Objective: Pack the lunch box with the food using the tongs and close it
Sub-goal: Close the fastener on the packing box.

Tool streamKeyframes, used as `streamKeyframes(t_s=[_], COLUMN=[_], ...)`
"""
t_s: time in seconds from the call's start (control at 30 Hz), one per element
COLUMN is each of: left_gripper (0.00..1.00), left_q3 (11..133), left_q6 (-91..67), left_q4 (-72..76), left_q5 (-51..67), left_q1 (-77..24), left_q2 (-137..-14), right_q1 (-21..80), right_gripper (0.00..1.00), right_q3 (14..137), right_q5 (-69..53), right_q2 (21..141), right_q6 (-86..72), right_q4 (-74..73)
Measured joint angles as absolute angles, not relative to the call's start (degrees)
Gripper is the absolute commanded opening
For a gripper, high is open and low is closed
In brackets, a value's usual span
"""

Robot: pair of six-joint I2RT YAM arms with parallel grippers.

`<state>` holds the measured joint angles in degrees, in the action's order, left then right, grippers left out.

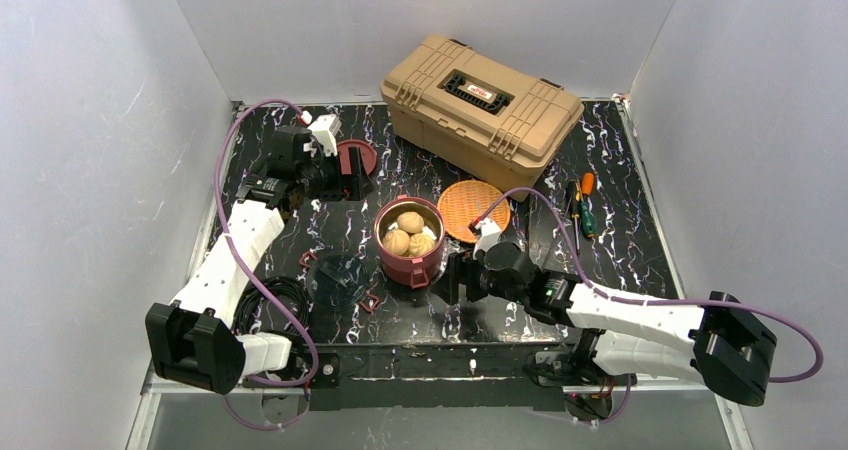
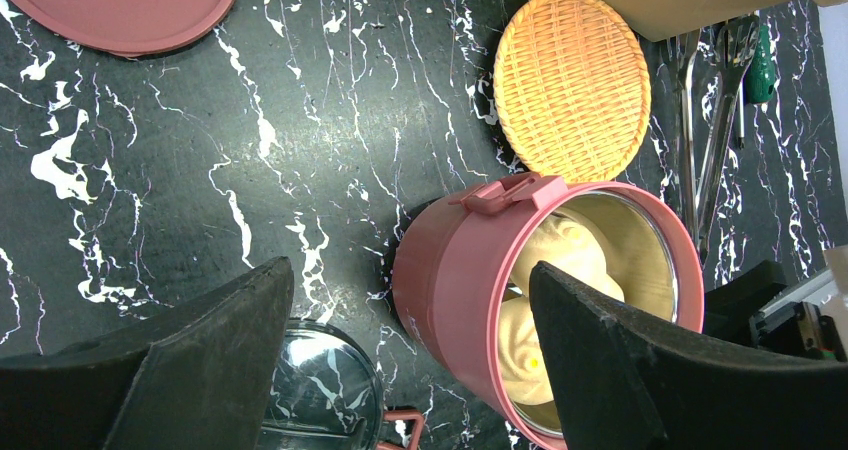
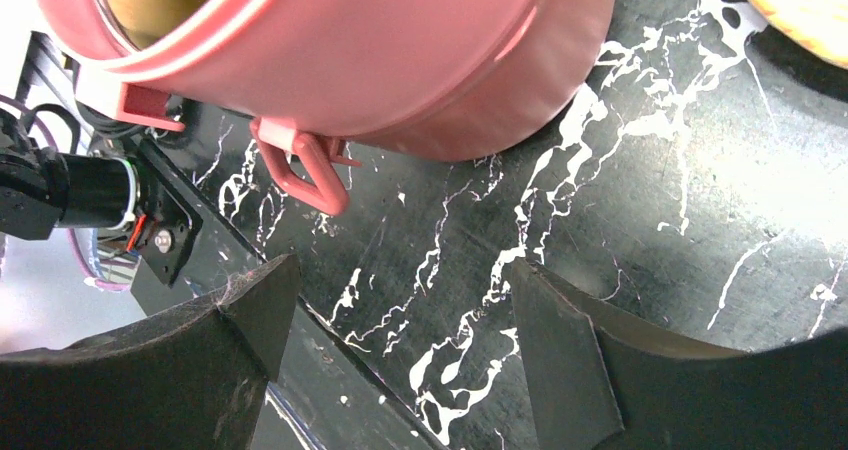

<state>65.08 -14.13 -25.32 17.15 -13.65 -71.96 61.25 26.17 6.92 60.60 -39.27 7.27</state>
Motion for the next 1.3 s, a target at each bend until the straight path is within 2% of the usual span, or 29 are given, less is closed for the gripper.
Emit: streamKeyframes(t_s=[0.53,0.83,1.3], left_gripper=[0.86,0.86,0.86], left_q3=[65.06,65.06,65.06], left_q6=[-14.13,-14.13,-14.13], left_q4=[-25.32,-25.32,-25.32], left_q5=[17.17,17.17,17.17], left_q1=[-13.65,-13.65,-13.65], left_q2=[-71.96,-71.96,-71.96], right_q1=[63.33,63.79,64.31], right_gripper=[0.82,0.74,0.71], right_q3=[27.03,27.35,28.8], right_q5=[7.79,12.16,15.14], right_q2=[66.5,67.26,73.87], right_q6=[-39.24,-40.1,-41.04], right_q4=[11.94,13.54,19.79])
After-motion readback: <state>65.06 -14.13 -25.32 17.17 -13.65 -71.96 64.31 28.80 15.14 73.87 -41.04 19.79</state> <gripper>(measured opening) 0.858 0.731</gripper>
